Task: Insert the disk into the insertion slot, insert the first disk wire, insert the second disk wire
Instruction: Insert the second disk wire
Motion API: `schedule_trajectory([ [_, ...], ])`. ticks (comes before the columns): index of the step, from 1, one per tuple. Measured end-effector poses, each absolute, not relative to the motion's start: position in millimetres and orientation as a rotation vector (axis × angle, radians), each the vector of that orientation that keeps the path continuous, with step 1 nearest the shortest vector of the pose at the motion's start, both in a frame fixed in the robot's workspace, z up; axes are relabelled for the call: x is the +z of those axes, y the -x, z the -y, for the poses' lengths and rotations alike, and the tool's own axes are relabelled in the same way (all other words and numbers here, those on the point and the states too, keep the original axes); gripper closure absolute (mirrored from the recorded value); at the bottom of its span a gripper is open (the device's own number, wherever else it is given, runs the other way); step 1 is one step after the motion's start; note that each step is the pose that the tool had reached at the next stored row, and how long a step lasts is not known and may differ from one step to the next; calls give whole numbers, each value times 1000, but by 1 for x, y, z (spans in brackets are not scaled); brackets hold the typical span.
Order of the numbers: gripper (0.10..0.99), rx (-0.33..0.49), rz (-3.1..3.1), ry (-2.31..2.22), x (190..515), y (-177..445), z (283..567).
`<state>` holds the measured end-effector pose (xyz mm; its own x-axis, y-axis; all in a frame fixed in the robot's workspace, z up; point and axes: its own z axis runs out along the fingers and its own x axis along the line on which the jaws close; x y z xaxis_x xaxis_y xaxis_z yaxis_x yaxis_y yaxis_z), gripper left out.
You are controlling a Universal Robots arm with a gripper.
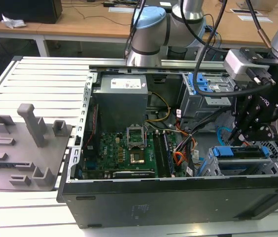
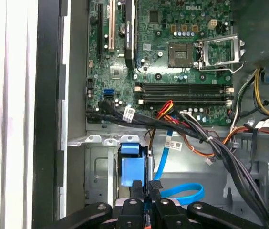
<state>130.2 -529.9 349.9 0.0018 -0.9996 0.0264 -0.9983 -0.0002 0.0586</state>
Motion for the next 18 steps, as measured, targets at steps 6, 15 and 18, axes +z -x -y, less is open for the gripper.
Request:
schedule_trajectory([
  [6,925,-37,2177,-2178,346,-142,531],
  [15,925,-38,2178,-2176,342,-145,534],
  [18,925,-38,2180,-2174,340,-145,535],
])
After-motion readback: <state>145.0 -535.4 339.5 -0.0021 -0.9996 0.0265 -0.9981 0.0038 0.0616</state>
